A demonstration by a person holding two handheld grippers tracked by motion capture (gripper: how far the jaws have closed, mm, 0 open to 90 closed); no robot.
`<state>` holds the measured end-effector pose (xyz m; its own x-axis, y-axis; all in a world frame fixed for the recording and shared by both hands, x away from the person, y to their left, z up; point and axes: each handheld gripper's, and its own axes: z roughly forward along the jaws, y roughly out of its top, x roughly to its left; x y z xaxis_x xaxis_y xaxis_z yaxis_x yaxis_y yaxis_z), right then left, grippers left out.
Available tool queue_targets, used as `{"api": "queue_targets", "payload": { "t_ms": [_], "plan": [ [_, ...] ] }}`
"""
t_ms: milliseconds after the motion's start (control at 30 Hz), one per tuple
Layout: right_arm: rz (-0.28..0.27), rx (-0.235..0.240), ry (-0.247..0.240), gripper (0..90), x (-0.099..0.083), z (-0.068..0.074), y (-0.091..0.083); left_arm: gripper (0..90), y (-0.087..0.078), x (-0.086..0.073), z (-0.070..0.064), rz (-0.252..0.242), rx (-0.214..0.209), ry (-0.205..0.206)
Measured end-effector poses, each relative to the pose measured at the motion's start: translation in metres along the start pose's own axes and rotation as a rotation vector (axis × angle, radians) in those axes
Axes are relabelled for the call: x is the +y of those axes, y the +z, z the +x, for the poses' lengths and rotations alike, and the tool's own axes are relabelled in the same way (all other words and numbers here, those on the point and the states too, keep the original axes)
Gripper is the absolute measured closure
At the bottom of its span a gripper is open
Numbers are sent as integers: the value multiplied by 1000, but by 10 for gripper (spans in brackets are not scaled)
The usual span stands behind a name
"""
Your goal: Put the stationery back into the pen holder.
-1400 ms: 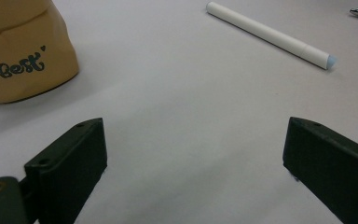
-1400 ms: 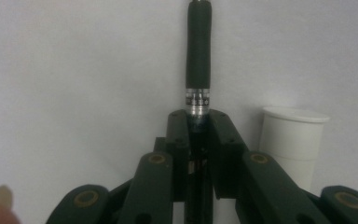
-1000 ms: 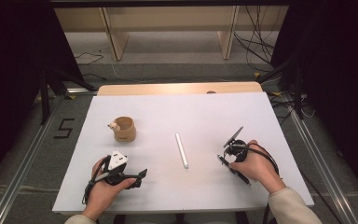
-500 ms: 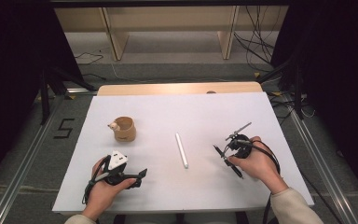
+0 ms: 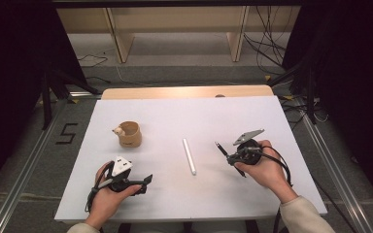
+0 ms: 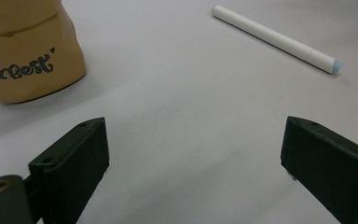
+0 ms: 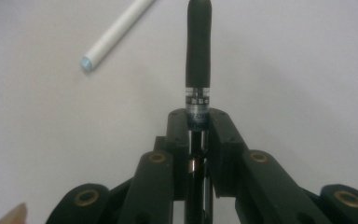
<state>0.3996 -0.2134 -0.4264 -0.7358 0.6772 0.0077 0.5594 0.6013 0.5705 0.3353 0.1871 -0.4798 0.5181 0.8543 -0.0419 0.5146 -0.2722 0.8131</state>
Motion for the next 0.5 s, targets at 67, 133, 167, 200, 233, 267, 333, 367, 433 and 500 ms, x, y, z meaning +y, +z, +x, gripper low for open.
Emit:
{"api": "queue_targets", "payload": {
  "t_ms": [67, 133, 167, 200, 233, 267, 333, 367, 433, 500],
  "plan": [
    [-22, 0, -3, 799, 0, 0, 0, 73, 0, 0, 1, -1, 2, -5],
    [-69, 1, 13, 799, 1, 0, -1, 73, 0, 0, 1, -4, 3, -11],
    [-92, 4, 24, 799, 1, 0, -1, 73, 0, 0, 1, -3, 3, -11],
    [-138, 6, 46, 798, -1, 0, 0, 73, 0, 0, 1, -3, 3, -11],
    [-138, 6, 46, 798, -1, 0, 0, 73, 0, 0, 1, -3, 4, -10],
    [-154, 8, 52, 798, -1, 0, 1, 73, 0, 0, 1, -2, 3, -11],
    [-198, 6, 67, 798, -3, 1, 4, 73, 0, 0, 1, -2, 4, -10],
    [-198, 6, 67, 798, -3, 1, 4, 73, 0, 0, 1, -1, 3, -10],
    [-220, 4, 68, 798, -4, 2, 5, 73, 0, 0, 1, -4, 4, -10],
    [-243, -1, 70, 798, -4, 3, 6, 72, 0, 0, 1, -2, 7, -7]
  ]
}}
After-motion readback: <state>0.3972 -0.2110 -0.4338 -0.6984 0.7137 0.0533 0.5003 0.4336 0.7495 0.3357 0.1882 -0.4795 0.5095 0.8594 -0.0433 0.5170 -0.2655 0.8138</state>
